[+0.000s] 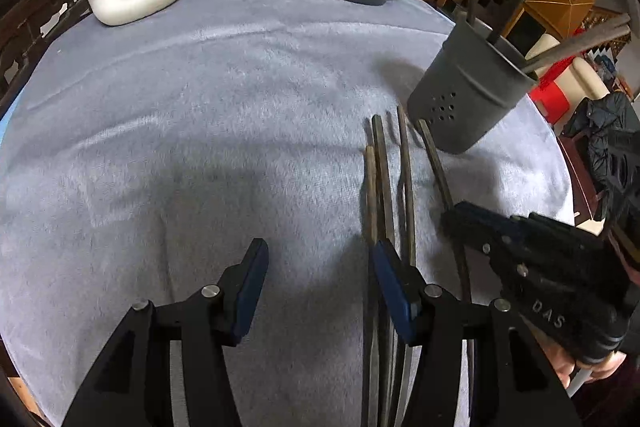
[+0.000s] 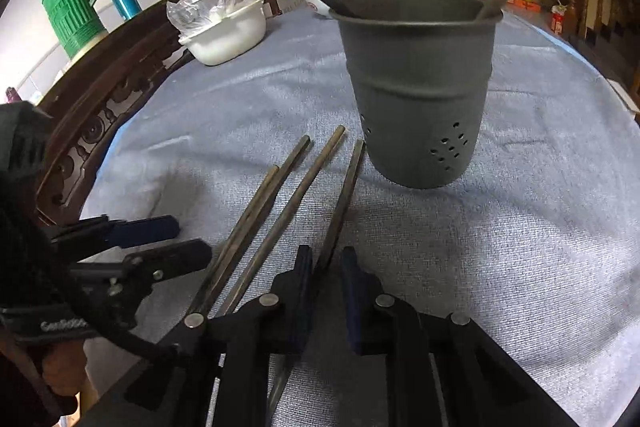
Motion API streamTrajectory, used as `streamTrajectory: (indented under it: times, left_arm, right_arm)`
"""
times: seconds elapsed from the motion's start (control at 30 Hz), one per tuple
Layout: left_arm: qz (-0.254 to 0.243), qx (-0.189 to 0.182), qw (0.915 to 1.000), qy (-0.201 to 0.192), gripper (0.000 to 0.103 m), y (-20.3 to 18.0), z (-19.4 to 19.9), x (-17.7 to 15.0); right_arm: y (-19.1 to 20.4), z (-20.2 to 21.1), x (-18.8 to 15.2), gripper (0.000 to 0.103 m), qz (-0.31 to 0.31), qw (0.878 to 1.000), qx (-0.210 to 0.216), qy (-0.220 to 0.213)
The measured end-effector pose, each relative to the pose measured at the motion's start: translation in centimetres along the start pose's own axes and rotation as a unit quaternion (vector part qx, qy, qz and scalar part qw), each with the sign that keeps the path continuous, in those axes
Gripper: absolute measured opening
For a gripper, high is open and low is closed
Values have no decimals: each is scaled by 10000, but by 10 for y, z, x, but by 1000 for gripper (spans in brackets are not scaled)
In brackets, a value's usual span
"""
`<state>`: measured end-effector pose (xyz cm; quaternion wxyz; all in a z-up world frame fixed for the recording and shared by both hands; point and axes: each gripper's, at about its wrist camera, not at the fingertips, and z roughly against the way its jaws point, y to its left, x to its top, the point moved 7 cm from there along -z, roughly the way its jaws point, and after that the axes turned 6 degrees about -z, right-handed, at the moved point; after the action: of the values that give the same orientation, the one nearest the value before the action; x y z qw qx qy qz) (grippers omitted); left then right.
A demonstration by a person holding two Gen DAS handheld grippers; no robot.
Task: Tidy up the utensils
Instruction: 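Close the left tool on a dark chopstick while the right tool grasps another chopstick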
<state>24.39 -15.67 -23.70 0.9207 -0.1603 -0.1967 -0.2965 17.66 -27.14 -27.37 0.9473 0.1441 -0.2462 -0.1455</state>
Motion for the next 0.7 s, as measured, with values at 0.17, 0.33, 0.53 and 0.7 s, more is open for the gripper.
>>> streamTrajectory:
  times: [0.17,0.33,0.53,0.7]
  left_arm:
    - [6,-25,10000,19,56,-1,-2,3]
    - [52,-126,9999,18,56,-4,-4,7]
    - [-87,95,9999,7,56,-10,-7,11]
    - [-75,330,9994,42,58,-2,-9,14]
  right_arm:
    - [0,0,0,17,-35,10000,89,-23]
    - [-3,1,0,17,-118,9997,189,-61]
    - [-3,0,-1,17,-117,9997,202,-99]
    - [-4,1,-1,16,-94,9997,194,-93]
